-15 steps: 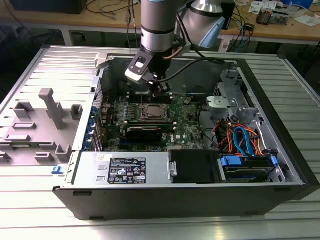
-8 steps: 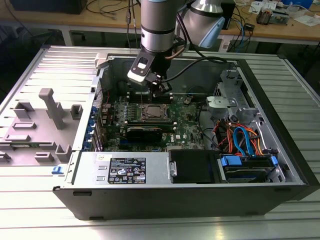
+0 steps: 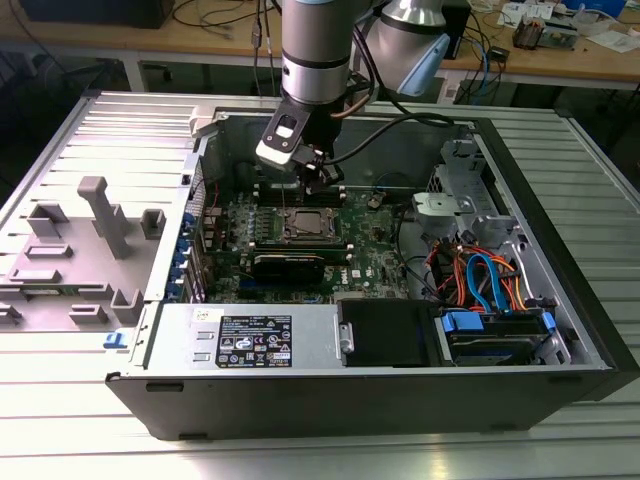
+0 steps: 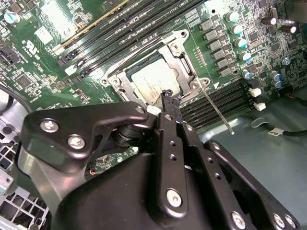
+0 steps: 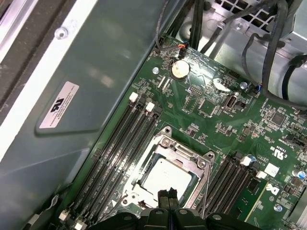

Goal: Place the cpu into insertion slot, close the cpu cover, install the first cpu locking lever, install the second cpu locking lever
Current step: 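Install the first cpu locking lever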

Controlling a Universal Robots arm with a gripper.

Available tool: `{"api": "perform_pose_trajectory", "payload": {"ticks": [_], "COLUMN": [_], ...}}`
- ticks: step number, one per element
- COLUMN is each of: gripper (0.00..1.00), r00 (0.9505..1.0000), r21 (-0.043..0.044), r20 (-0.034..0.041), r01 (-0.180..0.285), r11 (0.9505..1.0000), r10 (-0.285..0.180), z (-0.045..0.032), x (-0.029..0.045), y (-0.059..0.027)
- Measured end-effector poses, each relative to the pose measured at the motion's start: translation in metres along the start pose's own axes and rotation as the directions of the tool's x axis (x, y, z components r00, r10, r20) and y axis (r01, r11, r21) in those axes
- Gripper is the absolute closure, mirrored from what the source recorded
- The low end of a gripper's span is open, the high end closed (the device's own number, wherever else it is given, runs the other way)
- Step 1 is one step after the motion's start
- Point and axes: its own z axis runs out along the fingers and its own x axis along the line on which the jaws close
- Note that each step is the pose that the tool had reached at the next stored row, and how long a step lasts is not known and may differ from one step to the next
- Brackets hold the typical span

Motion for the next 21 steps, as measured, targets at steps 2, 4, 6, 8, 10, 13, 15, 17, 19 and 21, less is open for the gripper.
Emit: {"api": "perform_pose_trajectory", "payload": {"ticks": [2, 4, 6, 8, 10, 13, 15, 17, 19, 21], "gripper": [0.89, 0.89, 0.89, 0.89, 0.89, 0.89, 0.89, 0.89, 0.89, 0.89], "r00": [1.0000, 1.0000, 1.0000, 1.0000, 1.0000, 1.0000, 0.9999, 0.9994, 0.9976, 0.9928], "r21": [0.0000, 0.0000, 0.0000, 0.0000, 0.0001, 0.0001, 0.0000, 0.0003, 0.0007, 0.0015], "r20": [0.0000, 0.0000, 0.0000, 0.0000, 0.0000, -0.0002, -0.0004, -0.0005, -0.0011, -0.0016], "r01": [0.001, 0.002, 0.002, 0.002, 0.003, 0.004, 0.014, 0.033, 0.070, 0.120], "r11": [1.0000, 1.0000, 1.0000, 1.0000, 1.0000, 1.0000, 0.9999, 0.9994, 0.9976, 0.9928], "r10": [-0.001, -0.002, -0.002, -0.002, -0.003, -0.004, -0.014, -0.033, -0.070, -0.120], "z": [0.0000, 0.0000, 0.0000, 0.0000, 0.0000, 0.0000, 0.0000, 0.0000, 0.0000, 0.0000], "x": [0.0000, 0.0000, 0.0000, 0.0000, 0.0000, 0.0000, 0.0000, 0.0000, 0.0000, 0.0000], "y": [0.0000, 0.0000, 0.0000, 0.0000, 0.0000, 0.0000, 0.0000, 0.0000, 0.0000, 0.0000]}}
